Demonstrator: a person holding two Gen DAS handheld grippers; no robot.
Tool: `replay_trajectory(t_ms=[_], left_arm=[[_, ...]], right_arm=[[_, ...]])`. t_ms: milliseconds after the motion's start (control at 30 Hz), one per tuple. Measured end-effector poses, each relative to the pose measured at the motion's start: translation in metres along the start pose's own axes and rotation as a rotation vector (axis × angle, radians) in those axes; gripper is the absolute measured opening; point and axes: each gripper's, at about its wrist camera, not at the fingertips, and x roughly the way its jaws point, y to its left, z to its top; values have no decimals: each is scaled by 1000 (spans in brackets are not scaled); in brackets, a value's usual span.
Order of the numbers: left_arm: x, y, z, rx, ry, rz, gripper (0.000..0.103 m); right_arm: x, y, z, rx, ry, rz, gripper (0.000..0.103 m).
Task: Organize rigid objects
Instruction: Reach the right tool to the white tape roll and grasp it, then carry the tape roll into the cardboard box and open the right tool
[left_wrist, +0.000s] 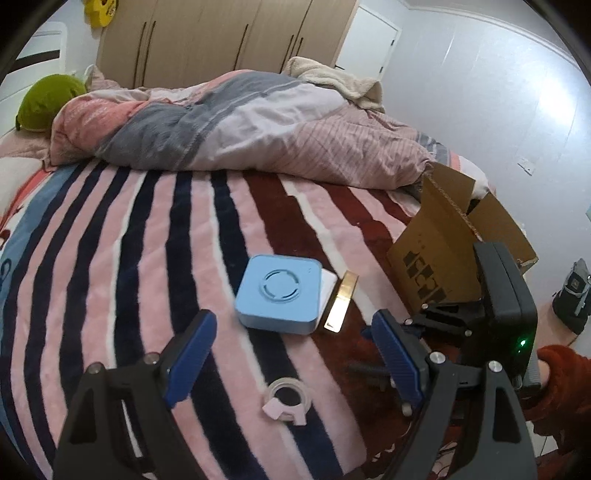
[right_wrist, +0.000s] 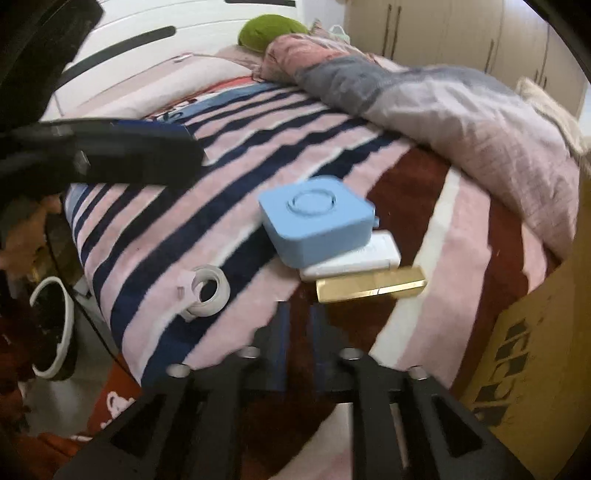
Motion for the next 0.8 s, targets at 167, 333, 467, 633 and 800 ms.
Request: replay_trajectory(t_ms=[167,333,467,633,800], left_arm=[[-2,15,-8,-26,15,40,84],[-5,26,-17,-48,24,50,84],[-6,34,-24,-65,36,61,84],[-7,32,-22,-62,40,36,84],[-11,4,-6,-17,31,-88,81]], right_arm=[[6,14,-6,-1,-42,133,47],[28,42,-2,-59,-27,187,53],[42,51,-3,-93,-32,135,38],[31,49,4,-105,-66,126,35],[-19,51,21,-131,-157,130,35]])
